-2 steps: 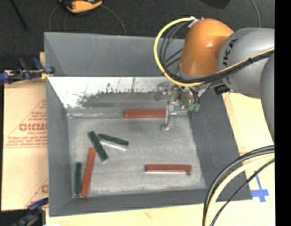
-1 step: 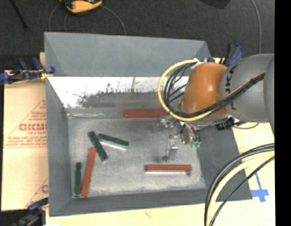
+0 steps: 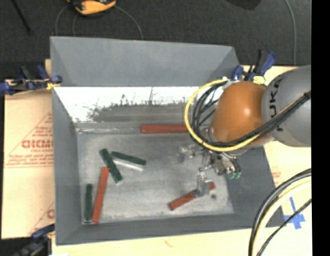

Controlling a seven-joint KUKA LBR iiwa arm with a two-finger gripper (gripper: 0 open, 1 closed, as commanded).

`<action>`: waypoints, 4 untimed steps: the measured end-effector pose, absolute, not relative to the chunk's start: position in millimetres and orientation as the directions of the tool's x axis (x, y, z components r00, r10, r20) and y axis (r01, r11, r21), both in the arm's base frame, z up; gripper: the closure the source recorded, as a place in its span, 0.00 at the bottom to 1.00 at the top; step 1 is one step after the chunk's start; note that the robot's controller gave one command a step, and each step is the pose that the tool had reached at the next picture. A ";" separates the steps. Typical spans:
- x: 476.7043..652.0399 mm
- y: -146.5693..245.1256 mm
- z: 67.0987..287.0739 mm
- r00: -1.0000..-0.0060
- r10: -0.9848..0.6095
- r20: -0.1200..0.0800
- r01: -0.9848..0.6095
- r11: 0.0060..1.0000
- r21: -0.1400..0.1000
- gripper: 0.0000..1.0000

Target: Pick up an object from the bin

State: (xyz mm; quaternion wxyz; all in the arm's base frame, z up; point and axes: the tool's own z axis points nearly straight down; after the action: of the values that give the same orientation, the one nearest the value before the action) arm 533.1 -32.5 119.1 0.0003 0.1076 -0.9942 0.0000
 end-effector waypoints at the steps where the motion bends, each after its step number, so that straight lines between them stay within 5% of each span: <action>1: 522.6 -32.6 126.8 -0.992 -0.125 -0.006 -0.125 0.992 0.000 0.00; 2: 492.0 -27.9 90.4 -0.984 -0.181 -0.003 -0.181 0.984 -0.001 0.00; 3: 478.1 -22.5 71.3 -0.976 -0.217 -0.006 -0.217 0.976 -0.002 1.00; 4: 478.1 -22.5 71.3 -0.976 -0.217 -0.006 -0.217 0.976 -0.002 1.00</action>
Offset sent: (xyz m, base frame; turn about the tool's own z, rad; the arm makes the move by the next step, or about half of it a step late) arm -0.0592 0.0077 -0.0491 -0.0906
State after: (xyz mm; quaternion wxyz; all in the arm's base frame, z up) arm 478.1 -22.5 71.3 -0.0030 0.1093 -0.9940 0.0005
